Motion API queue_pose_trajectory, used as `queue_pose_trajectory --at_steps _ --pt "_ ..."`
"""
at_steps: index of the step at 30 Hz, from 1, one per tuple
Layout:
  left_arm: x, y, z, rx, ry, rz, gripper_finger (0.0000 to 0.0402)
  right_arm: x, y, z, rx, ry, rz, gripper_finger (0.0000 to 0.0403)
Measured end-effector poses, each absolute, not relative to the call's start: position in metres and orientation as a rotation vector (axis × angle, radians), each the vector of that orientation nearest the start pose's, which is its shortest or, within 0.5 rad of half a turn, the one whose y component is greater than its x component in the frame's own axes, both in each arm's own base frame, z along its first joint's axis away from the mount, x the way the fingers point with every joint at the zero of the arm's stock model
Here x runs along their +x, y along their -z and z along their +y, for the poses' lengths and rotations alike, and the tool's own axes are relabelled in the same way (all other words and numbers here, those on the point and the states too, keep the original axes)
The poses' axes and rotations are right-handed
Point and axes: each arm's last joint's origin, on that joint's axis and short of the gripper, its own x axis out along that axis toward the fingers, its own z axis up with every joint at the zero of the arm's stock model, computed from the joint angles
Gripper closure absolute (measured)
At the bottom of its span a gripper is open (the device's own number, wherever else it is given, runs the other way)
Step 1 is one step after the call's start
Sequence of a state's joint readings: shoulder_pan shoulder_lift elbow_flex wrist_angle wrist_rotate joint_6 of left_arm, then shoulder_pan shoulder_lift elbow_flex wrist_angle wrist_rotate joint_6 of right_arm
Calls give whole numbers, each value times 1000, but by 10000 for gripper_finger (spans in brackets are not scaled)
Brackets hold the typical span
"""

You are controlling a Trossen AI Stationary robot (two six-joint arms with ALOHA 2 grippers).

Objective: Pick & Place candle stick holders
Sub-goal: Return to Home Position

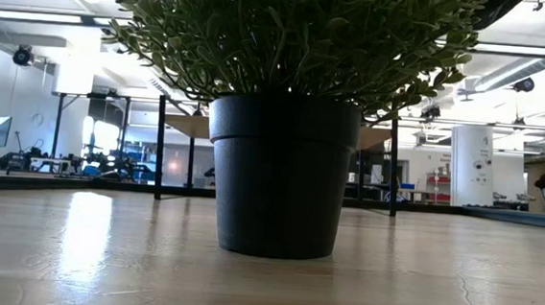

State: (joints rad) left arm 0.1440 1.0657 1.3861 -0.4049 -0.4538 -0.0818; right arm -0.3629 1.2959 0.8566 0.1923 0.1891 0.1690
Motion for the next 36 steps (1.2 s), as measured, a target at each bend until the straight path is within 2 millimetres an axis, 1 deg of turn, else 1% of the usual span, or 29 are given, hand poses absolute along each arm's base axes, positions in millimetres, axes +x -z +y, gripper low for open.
queue_pose_trajectory --at_steps 3,6,11,14,16,18,19,20,21,23,25,28,30,32,34,36 --pt "195 -460 41 -65 -601 67 227 261 -293 -101 222 503 193 238" --pt "194 -458 40 -61 -582 95 227 251 -303 -90 261 419 188 246" --pt "185 -457 36 8 -450 148 234 220 -322 -62 275 323 218 274" --pt "178 -454 30 52 -293 151 259 198 -338 -43 270 229 183 310" --pt "173 -446 27 66 -214 127 291 181 -346 -33 271 175 160 346" --pt "164 -432 24 65 -165 93 337 163 -350 -23 271 143 173 381" --pt "158 -424 23 65 -149 74 364 153 -350 -20 272 133 188 386" --pt "152 -414 22 62 -138 55 382 144 -350 -17 279 124 202 389" --pt "145 -405 21 56 -131 25 390 135 -350 -15 288 119 211 392" --pt "132 -386 18 63 -122 -32 394 118 -352 -12 291 111 201 394" --pt "122 -366 16 90 -93 -88 397 105 -354 -11 283 102 154 395" --pt "114 -336 14 97 -59 -150 398 89 -354 -8 275 77 100 395" --pt "111 -316 13 71 -29 -159 398 83 -349 -7 331 43 91 395" --pt "109 -300 12 54 -6 -168 399 80 -339 -6 422 52 107 395" --pt "107 -287 11 51 -9 -169 399 79 -329 -8 459 124 132 394" --pt "108 -272 12 44 -25 -131 399 78 -321 -9 448 181 162 394"
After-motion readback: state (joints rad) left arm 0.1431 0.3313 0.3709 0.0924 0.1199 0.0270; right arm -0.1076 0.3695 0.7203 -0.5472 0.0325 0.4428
